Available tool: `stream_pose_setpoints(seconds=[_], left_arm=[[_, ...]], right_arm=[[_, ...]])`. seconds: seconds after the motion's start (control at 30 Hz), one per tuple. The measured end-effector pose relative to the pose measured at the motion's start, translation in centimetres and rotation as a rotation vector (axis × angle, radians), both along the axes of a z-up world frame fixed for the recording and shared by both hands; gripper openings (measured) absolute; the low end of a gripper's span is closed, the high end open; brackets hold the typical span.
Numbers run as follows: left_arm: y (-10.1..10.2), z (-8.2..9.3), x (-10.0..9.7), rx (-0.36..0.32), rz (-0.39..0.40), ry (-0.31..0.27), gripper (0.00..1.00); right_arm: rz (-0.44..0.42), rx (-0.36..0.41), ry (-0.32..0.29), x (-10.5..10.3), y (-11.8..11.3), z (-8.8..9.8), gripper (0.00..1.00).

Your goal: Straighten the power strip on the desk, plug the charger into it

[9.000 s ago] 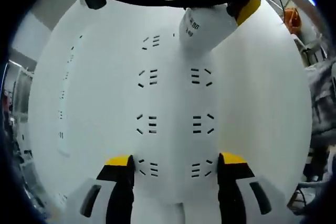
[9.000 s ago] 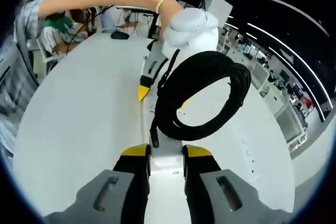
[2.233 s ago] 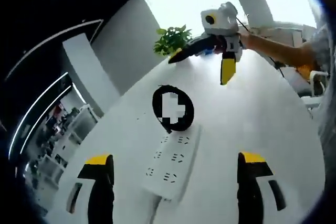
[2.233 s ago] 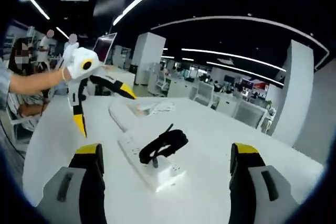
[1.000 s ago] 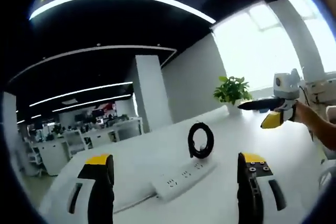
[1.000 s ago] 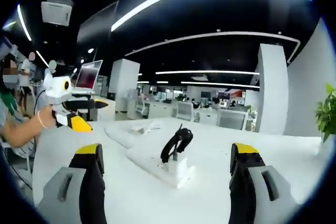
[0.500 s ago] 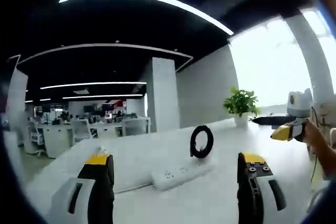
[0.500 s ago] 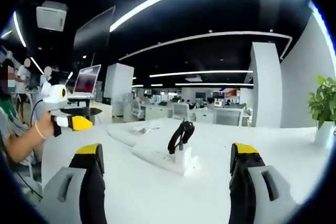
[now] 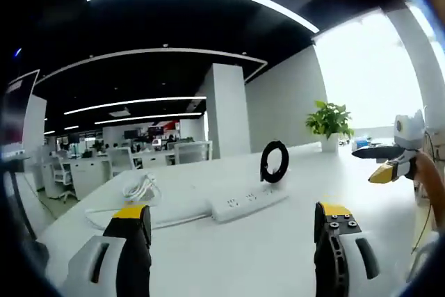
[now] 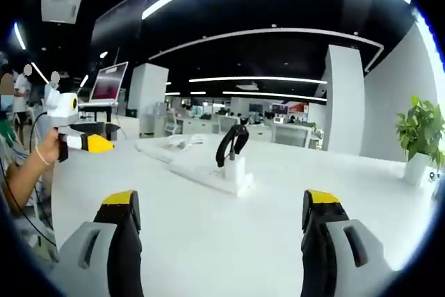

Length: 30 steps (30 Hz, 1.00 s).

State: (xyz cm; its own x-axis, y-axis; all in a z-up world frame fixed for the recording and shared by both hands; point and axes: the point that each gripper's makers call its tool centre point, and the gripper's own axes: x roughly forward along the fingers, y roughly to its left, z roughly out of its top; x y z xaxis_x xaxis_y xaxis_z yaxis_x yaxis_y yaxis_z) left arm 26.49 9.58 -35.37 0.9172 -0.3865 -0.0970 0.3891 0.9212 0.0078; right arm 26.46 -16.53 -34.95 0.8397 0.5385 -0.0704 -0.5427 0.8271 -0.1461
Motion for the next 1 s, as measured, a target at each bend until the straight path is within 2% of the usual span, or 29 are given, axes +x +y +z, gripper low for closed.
stream_pose_setpoints(seconds=[0.03,0.23,0.43,0.47,0.63,0.7,0.8,1.0], left_arm=[[0.0,-0.8,-0.3,-0.012,-0.004,0.041,0.99],[0.4,-1.7,-1.1,-0.055,0.001,0.043,0.99],[1.3,-2.7,-2.1,-0.011,0.038,0.057,0.99],[1.2,-2.8,-2.5,0.004,0.027,0.044,0.99],[1.3,-3.0,-3.4,-0.029,0.024,0.043,0.99],[1.5,-3.2,-3.7,-0.022,0.035,0.048,0.99],[2.1,-3.7,-4.1,0.000,0.064,0.054,0.99],[2.9,-4.1,-4.7,-0.032,0.078,0.066,0.99]], right_arm=[[0.000,0.000,0.006,-0.1,-0.1,-0.1,0.96],[-0.001,0.012,0.025,-1.1,-0.2,-0.7,0.94],[-0.015,0.004,0.047,-1.8,-0.6,-1.8,0.94],[-0.014,0.002,0.054,-1.9,-0.6,-2.1,0.94],[0.007,-0.008,0.096,-2.5,-0.3,-3.6,0.95],[0.008,-0.011,0.103,-2.7,-0.3,-4.0,0.95],[0.010,0.000,0.112,-2.8,-0.3,-4.2,0.95],[0.001,0.022,0.105,-3.1,-0.5,-3.7,0.95]])
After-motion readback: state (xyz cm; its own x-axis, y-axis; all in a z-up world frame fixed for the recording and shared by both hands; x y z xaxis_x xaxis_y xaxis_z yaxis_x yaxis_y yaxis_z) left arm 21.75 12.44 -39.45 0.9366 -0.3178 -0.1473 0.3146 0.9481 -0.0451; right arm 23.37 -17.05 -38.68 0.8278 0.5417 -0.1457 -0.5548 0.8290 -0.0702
